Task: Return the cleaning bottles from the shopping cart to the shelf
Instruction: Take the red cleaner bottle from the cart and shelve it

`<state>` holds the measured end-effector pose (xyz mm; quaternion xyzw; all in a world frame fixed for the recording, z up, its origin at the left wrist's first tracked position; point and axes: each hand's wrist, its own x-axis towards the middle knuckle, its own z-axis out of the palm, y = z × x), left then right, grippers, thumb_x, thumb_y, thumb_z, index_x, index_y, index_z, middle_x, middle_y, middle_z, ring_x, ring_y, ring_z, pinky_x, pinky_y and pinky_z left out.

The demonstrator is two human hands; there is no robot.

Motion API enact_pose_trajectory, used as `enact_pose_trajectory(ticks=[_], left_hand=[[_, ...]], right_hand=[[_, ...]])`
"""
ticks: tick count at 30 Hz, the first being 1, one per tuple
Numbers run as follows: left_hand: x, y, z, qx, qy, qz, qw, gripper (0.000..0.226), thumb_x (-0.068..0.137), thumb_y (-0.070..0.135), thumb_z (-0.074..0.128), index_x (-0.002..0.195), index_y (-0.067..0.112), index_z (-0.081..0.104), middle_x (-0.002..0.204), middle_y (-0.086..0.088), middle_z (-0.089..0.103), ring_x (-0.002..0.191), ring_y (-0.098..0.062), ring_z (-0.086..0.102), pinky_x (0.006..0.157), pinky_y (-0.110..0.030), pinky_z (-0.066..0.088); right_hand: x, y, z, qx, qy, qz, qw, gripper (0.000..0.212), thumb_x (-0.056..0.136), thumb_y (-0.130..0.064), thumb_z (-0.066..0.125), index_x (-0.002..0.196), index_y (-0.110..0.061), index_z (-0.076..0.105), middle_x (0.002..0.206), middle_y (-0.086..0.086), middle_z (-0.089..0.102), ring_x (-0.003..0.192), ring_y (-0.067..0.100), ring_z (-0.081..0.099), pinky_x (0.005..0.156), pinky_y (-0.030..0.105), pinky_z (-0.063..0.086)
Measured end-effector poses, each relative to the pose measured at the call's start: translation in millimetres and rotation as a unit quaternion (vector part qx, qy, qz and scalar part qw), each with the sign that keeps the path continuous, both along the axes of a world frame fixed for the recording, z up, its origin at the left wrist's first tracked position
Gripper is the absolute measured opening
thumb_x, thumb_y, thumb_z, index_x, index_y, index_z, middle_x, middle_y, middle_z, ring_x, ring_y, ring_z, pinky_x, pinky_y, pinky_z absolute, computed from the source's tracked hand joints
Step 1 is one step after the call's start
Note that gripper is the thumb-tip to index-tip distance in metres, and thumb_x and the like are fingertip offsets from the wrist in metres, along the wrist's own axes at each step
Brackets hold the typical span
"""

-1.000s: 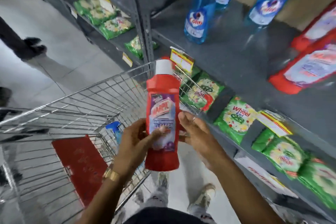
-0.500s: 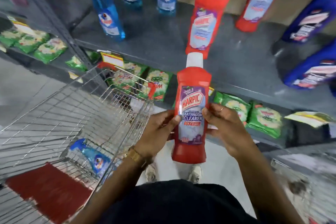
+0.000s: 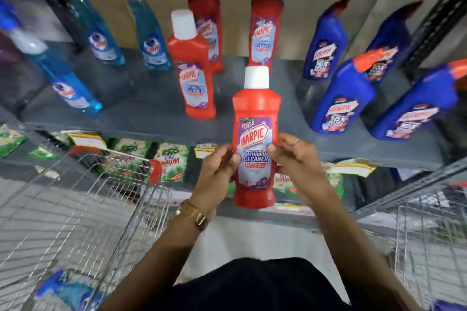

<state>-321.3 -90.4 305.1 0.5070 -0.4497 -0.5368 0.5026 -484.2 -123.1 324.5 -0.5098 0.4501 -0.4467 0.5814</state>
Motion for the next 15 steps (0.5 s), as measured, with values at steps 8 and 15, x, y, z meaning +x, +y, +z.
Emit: enact_pose_trajectory(ticks=[8, 15], left_hand=[[-23.8, -98.7, -9.0, -0.153, -0.015, 0.009, 0.988, 0.051, 0.086, 0.036, 0.053, 0.121, -0.001, 0.049, 0.113, -0.001, 0.065, 0.105, -0.007, 0.060, 0.089, -0.022, 0.050], [-34.0, -148.7, -8.0, -0.160, -0.054, 0.040, 0.985, 0.074, 0.078, 0.062, 0.054, 0.121, 0.002, 0.050, 0.115, -0.012, 0.062, 0.102, -0.005, 0.061, 0.088, -0.023, 0.051]], right_hand=[[-13.4, -78.7, 6.5, -0.132, 0.000, -0.049, 0.990, 0.044, 0.080, -0.010, 0.063, 0.122, 0.002, 0.054, 0.113, 0.020, 0.066, 0.101, 0.027, 0.065, 0.091, 0.048, 0.053], [-16.2, -124.8, -5.8, -0.122, -0.011, -0.075, 0.990, 0.037, 0.087, -0.001, 0.059, 0.124, -0.004, 0.052, 0.112, 0.003, 0.067, 0.100, 0.007, 0.066, 0.091, 0.035, 0.054]])
